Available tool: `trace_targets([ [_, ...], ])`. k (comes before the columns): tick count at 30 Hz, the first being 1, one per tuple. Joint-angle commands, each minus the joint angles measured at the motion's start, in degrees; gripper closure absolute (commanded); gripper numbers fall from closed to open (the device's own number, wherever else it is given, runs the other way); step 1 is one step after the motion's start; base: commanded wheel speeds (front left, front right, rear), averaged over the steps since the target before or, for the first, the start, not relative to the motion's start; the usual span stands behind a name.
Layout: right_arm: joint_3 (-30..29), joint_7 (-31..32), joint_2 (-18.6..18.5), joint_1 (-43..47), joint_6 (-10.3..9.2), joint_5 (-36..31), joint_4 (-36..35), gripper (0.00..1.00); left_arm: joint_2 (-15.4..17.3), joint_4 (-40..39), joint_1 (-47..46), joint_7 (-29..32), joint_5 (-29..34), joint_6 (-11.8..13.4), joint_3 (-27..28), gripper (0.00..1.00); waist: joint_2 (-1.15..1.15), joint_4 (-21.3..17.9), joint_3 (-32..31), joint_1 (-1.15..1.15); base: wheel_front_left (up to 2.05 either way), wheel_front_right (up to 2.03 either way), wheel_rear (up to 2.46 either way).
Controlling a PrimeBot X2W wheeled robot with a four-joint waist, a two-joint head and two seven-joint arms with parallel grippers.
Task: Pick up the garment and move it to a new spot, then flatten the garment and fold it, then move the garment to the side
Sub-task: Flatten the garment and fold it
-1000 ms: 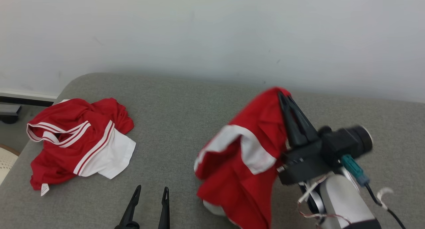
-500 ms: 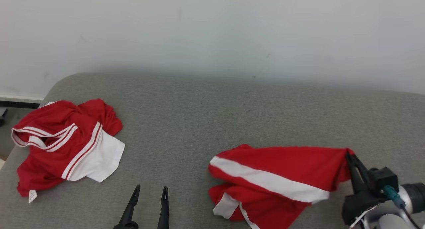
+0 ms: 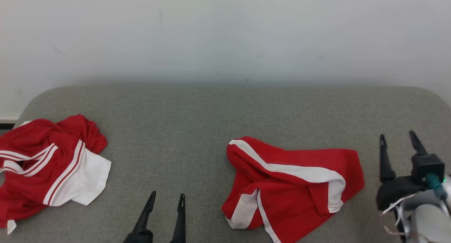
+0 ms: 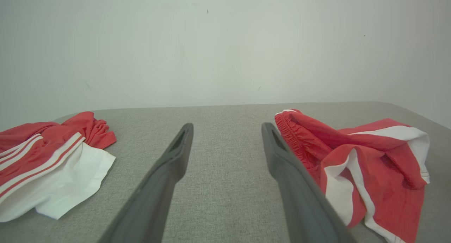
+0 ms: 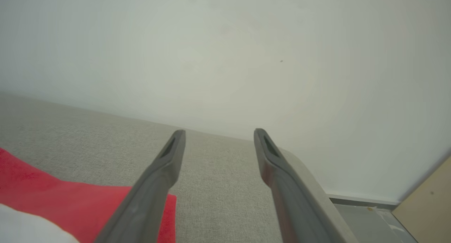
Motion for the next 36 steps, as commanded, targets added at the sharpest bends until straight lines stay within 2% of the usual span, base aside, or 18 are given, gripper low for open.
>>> trace_targets([
  [1, -0.07, -0.07, 1.46, 1.96, -0.12, -0.34, -1.39, 0.00, 0.04, -0.07, -0.41, -0.11, -0.50, 0.28, -0.03, 0.00, 0.00, -0.83, 0.16, 0.00, 0.00, 0.00, 0.00],
  [4, 1.20, -0.06, 3.53, 5.35, -0.12, 0.06, -6.16, 0.00, 0.03, 0.04, -0.16, -0.11, -0.82, 0.31, -0.12, 0.00, 0.00, -1.71, 0.18, 0.00, 0.00, 0.00, 0.00],
  [7, 5.53, -0.07, 5.99, 11.66, -0.12, 2.38, -12.11, 0.00, 0.04, -0.15, -0.59, -0.11, -0.92, 0.57, 0.06, 0.00, 0.00, -3.04, 0.28, 0.00, 0.00, 0.00, 0.00],
  [10, 8.04, -0.07, 6.84, 16.31, -0.12, 4.38, -16.08, 0.00, 0.03, -0.35, -1.05, -0.11, -0.97, 0.62, 0.30, 0.00, 0.00, -4.14, 0.56, 0.00, 0.00, 0.00, 0.00],
  [16, 10.17, -0.07, 7.96, 22.36, -0.12, 6.29, -18.90, 0.00, 0.04, -0.01, -3.70, -0.11, -0.54, -0.40, 0.85, 0.00, 0.00, -5.77, 0.92, 0.00, 0.00, 0.00, 0.00],
  [17, 10.34, -0.07, 8.05, 23.33, -0.12, 6.69, -18.79, 0.00, 0.02, 0.71, -5.59, -0.11, -0.38, -1.44, 0.97, 0.00, 0.00, -6.58, 1.18, 0.00, 0.00, 0.00, 0.00],
  [18, 10.34, -0.07, 8.05, 23.33, -0.12, 6.69, -18.79, 0.00, 0.02, 0.71, -5.59, -0.11, -0.38, -1.44, 0.97, 0.00, 0.00, -6.58, 1.18, 0.00, 0.00, 0.00, 0.00],
  [23, 11.59, -0.07, 8.27, 22.08, -0.12, 6.76, -18.36, 0.00, 0.10, 7.65, -13.60, 0.39, -2.01, -5.12, 0.30, 0.00, 0.00, -8.75, 2.49, 0.00, 0.00, 0.00, 0.00],
  [26, 12.26, -0.07, 8.30, 20.87, -0.12, 6.72, -18.43, 0.00, 0.08, 13.18, -20.09, 4.38, -2.64, -6.16, -0.54, 0.00, 0.00, -9.81, 4.12, 0.00, 0.00, 0.00, 0.00],
  [33, 13.31, -0.07, 8.38, 18.39, -0.12, 6.80, -18.51, 0.00, 0.08, 26.21, -33.87, 14.01, -6.74, -7.53, -1.84, 0.00, 0.00, -12.02, 8.18, 0.00, 0.00, 0.00, 0.00],
  [36, 13.58, -0.07, 8.40, 17.64, -0.12, 6.92, -18.52, 0.00, 0.25, 31.28, -38.52, 17.16, -6.79, -7.08, -2.40, 0.00, 0.00, -12.71, 9.25, 0.00, 0.00, 0.00, 0.00],
])
